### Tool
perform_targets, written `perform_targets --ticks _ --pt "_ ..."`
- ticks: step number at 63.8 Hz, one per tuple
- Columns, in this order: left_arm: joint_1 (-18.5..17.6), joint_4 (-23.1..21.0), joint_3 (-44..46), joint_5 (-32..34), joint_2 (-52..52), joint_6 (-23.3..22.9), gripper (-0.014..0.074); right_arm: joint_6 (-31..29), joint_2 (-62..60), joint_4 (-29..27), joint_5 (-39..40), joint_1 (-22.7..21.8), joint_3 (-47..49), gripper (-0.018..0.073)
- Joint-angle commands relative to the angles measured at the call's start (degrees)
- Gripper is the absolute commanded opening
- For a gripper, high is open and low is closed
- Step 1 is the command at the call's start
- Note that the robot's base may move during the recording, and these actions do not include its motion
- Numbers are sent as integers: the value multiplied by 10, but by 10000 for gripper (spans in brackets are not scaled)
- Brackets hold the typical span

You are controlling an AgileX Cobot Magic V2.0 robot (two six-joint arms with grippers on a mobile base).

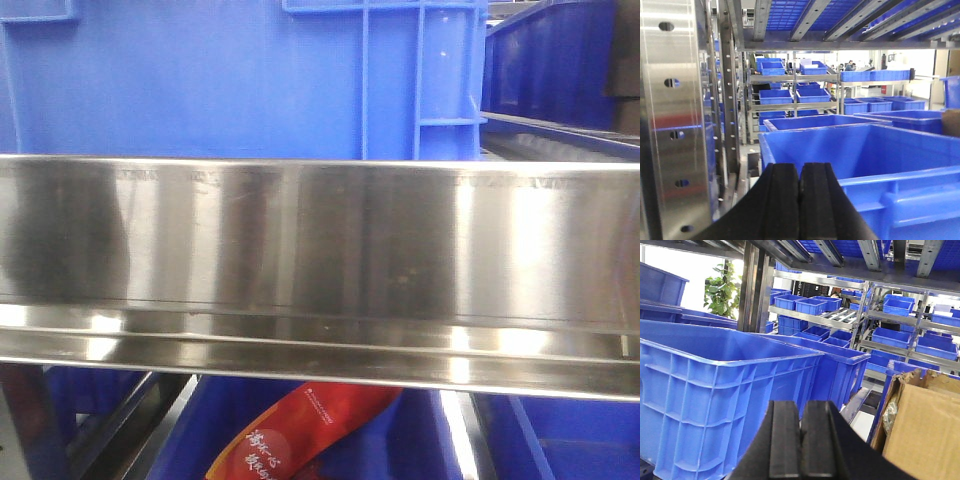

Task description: Grab PVC pipe and place in blue bin

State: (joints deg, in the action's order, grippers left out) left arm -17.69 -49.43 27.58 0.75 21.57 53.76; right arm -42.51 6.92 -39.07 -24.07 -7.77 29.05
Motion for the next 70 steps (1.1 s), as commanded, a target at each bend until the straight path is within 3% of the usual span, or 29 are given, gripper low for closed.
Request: perform_targets --ticks 1,7,45,70 --pt "-1 51 -1 7 -2 -4 -111 0 -3 2 13 -2 -1 -168" --pt "-1 91 -1 7 -2 -4 -111 0 -3 2 13 -2 -1 -168" --pt "0 108 -53 63 -27 -4 -111 0 -3 2 13 -2 -1 -168" --pt "82 115 -88 72 -69 -4 -111 0 -3 2 14 -2 -1 -168"
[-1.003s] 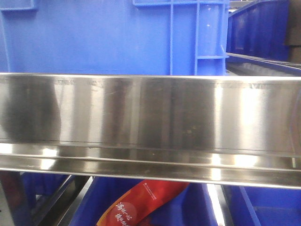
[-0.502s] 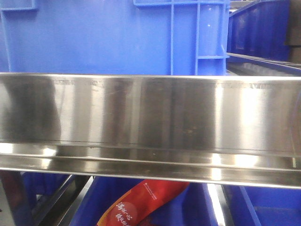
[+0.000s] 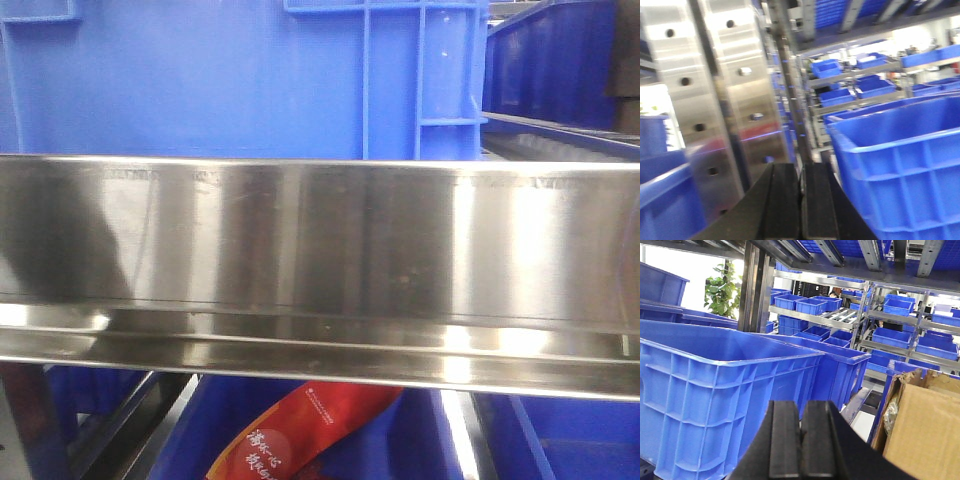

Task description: Grab PVC pipe and place in blue bin

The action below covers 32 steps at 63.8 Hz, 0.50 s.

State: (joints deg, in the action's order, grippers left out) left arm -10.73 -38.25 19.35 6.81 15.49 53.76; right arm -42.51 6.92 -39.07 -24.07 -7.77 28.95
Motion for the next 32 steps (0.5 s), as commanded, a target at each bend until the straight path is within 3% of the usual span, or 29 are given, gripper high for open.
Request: perform_targets --ticks 1,23,32 --pt "14 3 -7 11 -10 -4 -111 0 -3 2 14 -2 0 -168" --pt "37 3 -41 11 -36 -4 -111 0 -3 2 14 -2 0 -168" --pt "37 33 -53 13 -36 -4 -111 0 -3 2 14 -2 0 -168"
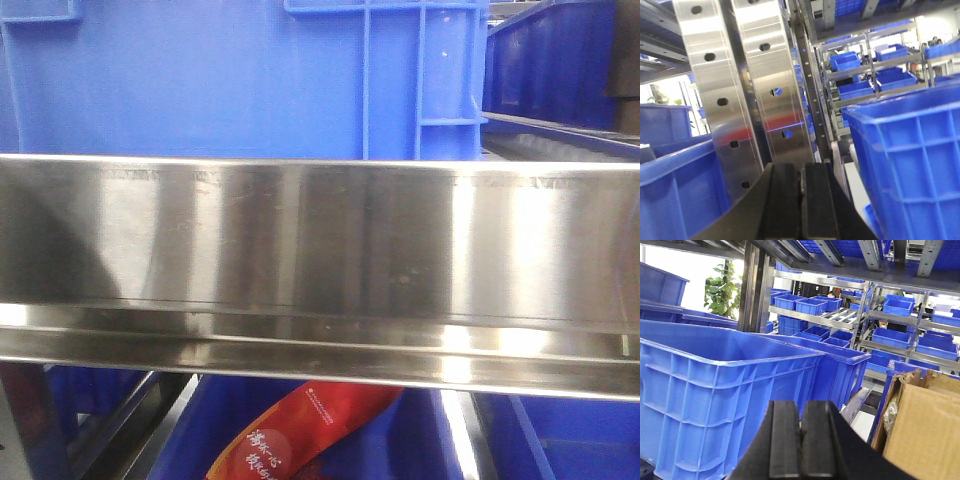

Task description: Grab PVC pipe and place in blue bin

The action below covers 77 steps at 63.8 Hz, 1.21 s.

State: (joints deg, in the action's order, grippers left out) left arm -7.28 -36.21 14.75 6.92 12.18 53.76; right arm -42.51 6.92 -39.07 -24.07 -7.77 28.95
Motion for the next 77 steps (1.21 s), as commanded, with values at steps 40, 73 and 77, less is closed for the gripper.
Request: perform_targets --ticks 40,73,77 --pt "2 27 -50 58 -3 -4 -111 0 -3 2 14 -2 0 -168" --pt "2 33 -50 43 -3 -4 -111 0 -3 2 14 -2 0 -168" --pt "2 20 -50 28 -3 -4 -111 0 -3 2 14 -2 0 -168"
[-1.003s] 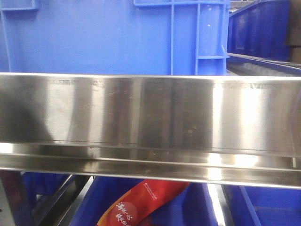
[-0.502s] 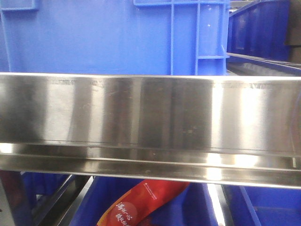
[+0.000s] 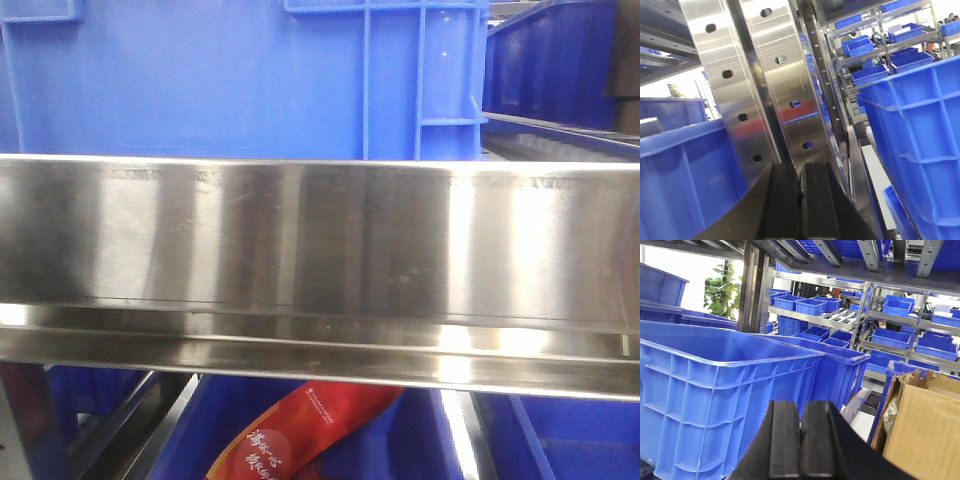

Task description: Grab PVC pipe and place in blue bin

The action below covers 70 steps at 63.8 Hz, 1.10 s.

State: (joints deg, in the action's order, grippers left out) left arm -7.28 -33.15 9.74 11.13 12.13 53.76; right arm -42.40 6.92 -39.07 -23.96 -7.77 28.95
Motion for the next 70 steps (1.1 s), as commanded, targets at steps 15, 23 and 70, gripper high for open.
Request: perform_targets --ticks 15,23,70 --pt "2 8 -23 -32 -3 -4 -111 -1 -3 2 13 -2 0 -168" --pt "2 14 -35 -32 -3 -35 -111 -1 -3 2 13 -2 0 -168" --pt "2 246 -86 -59 -3 -364 -111 -1 -3 2 13 -2 0 -168"
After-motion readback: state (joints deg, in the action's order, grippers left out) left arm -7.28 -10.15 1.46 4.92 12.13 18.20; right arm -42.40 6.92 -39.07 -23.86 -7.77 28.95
